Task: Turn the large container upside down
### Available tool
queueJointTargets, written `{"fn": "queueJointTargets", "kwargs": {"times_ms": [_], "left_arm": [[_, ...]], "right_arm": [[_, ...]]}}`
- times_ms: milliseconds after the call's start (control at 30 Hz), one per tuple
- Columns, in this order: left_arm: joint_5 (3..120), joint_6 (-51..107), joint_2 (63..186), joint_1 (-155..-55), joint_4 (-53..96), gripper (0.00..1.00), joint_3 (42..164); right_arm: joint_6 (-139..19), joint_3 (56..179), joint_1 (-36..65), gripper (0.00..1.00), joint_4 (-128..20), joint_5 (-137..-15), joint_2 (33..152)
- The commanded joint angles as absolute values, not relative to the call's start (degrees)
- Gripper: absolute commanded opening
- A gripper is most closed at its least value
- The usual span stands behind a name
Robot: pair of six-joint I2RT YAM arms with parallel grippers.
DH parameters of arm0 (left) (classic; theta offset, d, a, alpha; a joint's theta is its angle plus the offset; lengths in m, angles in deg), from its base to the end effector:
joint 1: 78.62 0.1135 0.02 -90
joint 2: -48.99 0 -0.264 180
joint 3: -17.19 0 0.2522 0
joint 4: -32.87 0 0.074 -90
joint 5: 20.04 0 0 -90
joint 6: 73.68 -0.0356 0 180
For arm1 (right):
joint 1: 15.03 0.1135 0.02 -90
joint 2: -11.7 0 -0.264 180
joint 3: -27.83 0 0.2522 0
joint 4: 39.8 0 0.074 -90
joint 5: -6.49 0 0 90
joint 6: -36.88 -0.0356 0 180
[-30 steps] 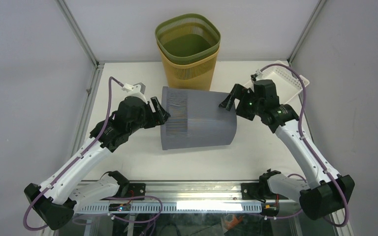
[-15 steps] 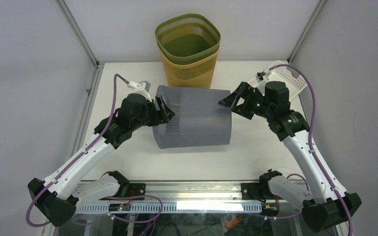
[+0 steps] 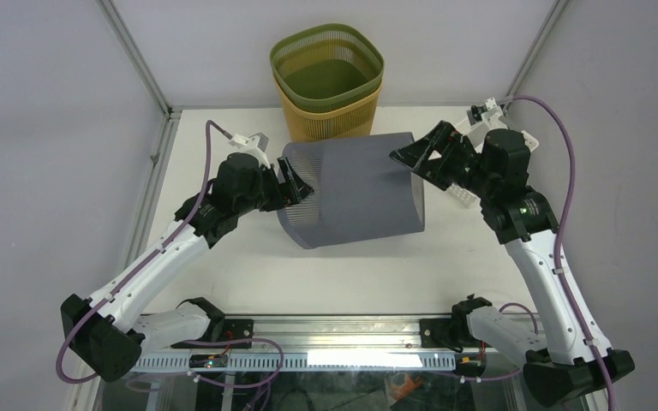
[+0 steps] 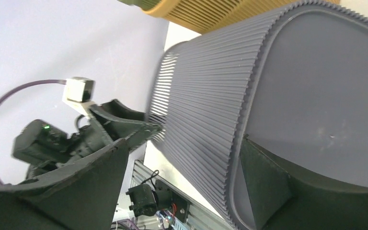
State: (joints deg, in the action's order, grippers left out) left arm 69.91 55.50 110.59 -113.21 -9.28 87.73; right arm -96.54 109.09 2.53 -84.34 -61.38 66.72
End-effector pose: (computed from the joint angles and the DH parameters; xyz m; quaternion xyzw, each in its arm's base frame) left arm 0.1937 -0.1336 0.3249 -0.0350 0.8790 -0.2857 0.3801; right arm 0.1832 0.0720 0.4077 0.0684 0.8005 0.4257 0.4164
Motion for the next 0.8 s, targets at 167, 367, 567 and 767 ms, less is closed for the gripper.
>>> {"fn": "queueJointTargets", "kwargs": {"times_ms": [167,367,567,767], "left_arm": [[62.2,50.9,117.7,-115.1,-2.0,0.85,87.8],[65.4,47.9,119.2,-115.1,-2.6,0.95,86.9],[67.8,46.6,119.4,-115.1,-4.2,0.97,86.2],[71.1,46.5,116.3,-115.0,-8.1,0.98,87.7]], "right_arm": [[-102.4,117.6,6.3,0.88,-70.3,-46.5,67.0],[-103.0,113.0,11.9,0.89,-67.9,-51.1,67.5],[-103.0,110.6,17.3,0.91,-68.0,-56.1,69.3],[-96.4,118.2,17.8,0.93,-80.4,-63.5,70.3]]}}
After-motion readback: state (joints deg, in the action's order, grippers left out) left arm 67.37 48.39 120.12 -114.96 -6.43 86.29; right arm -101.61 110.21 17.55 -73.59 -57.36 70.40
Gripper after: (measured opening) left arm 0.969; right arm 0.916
